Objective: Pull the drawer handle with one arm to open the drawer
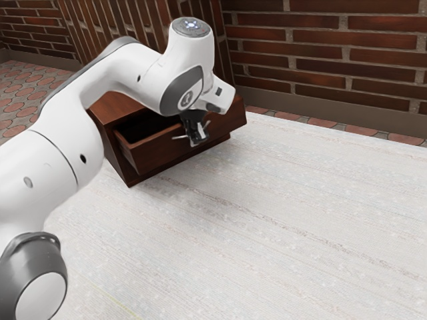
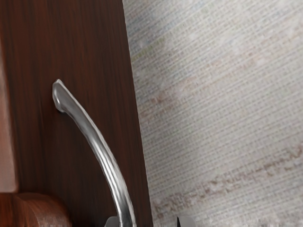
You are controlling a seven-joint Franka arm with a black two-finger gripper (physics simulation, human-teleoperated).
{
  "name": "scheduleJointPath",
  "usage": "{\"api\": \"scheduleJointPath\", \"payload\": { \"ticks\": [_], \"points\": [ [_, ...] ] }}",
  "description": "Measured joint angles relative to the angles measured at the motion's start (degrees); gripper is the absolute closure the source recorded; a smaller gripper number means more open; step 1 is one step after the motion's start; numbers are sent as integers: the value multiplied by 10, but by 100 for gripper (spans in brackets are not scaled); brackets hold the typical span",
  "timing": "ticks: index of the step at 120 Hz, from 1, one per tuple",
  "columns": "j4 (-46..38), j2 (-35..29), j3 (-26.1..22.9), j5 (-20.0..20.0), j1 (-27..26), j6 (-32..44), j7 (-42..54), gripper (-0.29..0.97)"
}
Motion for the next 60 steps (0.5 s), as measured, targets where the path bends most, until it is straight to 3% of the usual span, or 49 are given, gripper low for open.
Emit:
{"api": "scheduleJointPath", "payload": {
  "ticks": [14,45,60],
  "points": [
    [-29,-20,27,-2,-35,-2,-9,61],
    [-38,-26,38,-7,-71,-4,-40,64],
    [-49,-27,40,-4,-78,-3,-55,54]
  ]
}}
